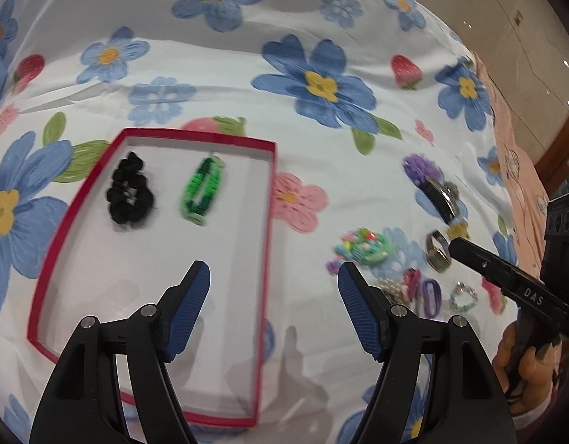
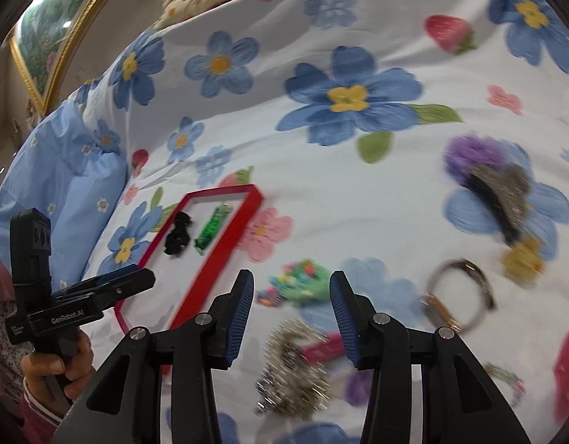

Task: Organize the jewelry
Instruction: 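Withdraw both open tools from the tray back to the jewelry pile, then grasp the pastel beaded bracelet with the left tool while the right tool grasps the yellow claw clip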

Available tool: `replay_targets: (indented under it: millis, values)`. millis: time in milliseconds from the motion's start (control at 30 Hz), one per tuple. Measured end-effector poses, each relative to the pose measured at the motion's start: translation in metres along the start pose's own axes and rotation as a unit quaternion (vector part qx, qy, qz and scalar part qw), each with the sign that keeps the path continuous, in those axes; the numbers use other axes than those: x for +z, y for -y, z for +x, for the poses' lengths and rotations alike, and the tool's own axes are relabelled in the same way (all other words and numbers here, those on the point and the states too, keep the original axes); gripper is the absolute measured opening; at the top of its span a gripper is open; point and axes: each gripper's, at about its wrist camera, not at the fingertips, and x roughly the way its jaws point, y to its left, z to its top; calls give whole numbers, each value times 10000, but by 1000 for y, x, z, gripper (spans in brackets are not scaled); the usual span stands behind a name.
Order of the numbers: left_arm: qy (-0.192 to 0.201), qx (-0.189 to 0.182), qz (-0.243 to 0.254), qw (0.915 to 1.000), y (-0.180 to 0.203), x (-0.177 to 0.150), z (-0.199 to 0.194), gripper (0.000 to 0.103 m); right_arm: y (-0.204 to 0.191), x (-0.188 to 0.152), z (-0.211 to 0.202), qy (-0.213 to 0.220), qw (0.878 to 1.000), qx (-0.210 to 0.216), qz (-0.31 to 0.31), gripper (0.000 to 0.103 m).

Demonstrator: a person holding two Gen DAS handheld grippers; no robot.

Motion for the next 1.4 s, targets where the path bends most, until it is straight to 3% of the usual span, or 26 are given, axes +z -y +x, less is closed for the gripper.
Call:
replay_targets:
  millis: [433,767,967,1133,1400]
  values:
    - [-198,-90,493,9985,44,-10,15,72,61,-25,-41,176,9977,-469,452,48]
    - [-279,-201,1418,9893,98,-5,44,71,106,-26,-58,355,9928,-803,811,49]
    - [-378,-200,1557,9869,104,0,61,67,128,-24,-64,427,9897,-922,1009,49]
    - [-572,-29,1537,9865,94,-1,77,57,139,-21,-62,428,9888,-913,1097,49]
    - [-881,137,1546,9839,84,-4,105,27,153,-15,-47,327,9879,-969,1163,49]
